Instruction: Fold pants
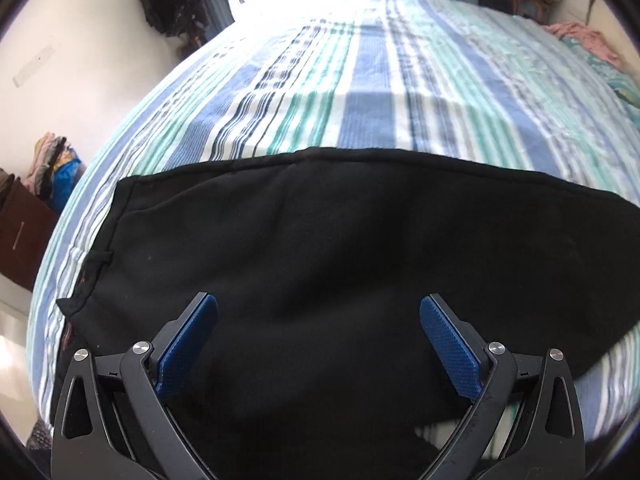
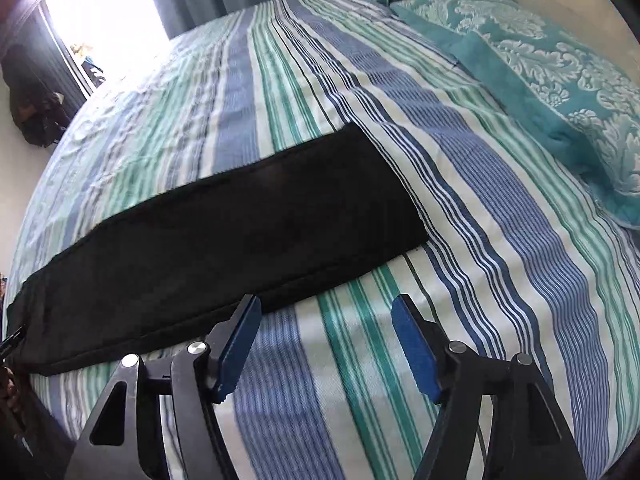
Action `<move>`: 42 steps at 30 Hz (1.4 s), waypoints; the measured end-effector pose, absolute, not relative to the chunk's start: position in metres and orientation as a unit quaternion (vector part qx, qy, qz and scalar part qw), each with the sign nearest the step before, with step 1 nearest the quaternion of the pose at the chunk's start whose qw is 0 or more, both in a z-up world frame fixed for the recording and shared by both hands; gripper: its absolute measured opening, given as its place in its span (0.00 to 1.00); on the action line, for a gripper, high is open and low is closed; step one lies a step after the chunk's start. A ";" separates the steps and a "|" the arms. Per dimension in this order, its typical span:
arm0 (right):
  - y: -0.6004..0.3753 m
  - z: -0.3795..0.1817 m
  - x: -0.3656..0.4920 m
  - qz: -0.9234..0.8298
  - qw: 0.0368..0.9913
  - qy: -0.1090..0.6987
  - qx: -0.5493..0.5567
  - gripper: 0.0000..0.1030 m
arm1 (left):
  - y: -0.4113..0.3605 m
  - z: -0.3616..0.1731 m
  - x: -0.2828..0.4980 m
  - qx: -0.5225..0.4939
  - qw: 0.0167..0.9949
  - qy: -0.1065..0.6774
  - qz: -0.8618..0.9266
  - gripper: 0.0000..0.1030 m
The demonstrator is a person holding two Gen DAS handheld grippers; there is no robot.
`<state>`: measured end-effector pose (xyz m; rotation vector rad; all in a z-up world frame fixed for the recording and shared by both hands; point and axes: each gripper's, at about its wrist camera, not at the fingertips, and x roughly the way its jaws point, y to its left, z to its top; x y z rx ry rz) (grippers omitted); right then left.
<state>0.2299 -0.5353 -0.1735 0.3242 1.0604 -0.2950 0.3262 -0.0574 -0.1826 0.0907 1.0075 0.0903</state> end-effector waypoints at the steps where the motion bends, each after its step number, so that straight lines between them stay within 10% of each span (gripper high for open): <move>1: -0.524 -0.158 0.210 -0.120 0.851 0.488 0.155 0.71 | -0.065 -0.175 0.303 0.041 0.879 0.474 0.015 0.99; 10: -0.371 -0.193 0.055 -0.043 0.815 0.541 0.202 0.78 | -0.130 -0.217 0.128 0.141 0.856 0.486 -0.106 1.00; 42: -0.247 -0.217 0.064 -0.070 0.859 0.506 0.039 1.00 | -0.028 -0.219 0.128 0.038 0.858 0.511 -0.038 1.00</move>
